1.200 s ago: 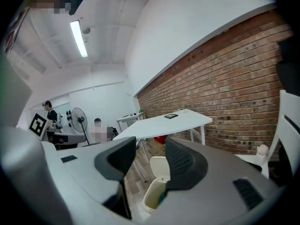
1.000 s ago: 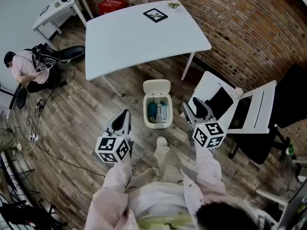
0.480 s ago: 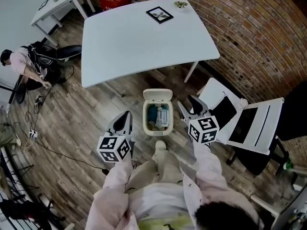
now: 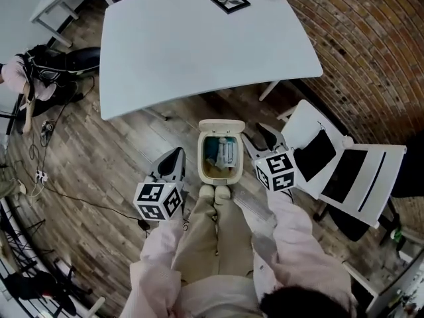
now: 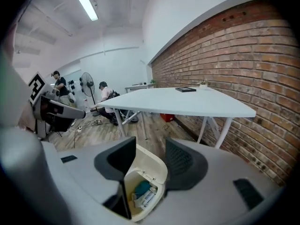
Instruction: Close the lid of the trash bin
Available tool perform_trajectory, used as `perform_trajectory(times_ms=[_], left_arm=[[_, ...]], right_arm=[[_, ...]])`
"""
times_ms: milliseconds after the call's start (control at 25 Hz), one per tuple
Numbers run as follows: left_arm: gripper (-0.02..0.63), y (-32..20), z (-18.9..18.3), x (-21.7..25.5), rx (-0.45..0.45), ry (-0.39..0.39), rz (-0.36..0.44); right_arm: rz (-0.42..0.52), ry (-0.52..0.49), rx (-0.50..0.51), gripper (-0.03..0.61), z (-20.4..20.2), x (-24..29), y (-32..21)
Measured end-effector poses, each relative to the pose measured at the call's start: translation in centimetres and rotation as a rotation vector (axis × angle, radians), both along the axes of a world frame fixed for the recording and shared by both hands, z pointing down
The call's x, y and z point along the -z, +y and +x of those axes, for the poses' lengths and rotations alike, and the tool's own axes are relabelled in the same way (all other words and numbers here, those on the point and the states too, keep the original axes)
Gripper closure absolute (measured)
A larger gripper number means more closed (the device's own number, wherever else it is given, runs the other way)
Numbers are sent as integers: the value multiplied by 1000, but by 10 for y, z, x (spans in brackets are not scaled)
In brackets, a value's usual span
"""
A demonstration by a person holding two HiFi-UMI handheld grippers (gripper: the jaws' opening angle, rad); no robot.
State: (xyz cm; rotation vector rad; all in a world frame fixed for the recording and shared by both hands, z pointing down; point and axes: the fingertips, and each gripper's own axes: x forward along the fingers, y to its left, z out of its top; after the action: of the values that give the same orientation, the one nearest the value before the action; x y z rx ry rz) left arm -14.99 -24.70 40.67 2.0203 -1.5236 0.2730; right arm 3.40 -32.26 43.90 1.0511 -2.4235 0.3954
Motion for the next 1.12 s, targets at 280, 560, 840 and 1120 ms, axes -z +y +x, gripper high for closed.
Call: perform_trajectory(times_ms=[280,560,840,1120], left_arm=[[621,-29,-2,-56,-28,6,-55],[621,-35,-8,-107,-12,19,-104],[621,-30,-8,-145,-23,22,-141],[621,-31,-5,-154,-29,35,-149]], right_arm=[[6,135,108,397,-16,-63,-27],[29,248,220,397,-27,-113,-38],[45,349,320,397,-31,-151,-39],[8,430,359,397,-29,-169,-39]])
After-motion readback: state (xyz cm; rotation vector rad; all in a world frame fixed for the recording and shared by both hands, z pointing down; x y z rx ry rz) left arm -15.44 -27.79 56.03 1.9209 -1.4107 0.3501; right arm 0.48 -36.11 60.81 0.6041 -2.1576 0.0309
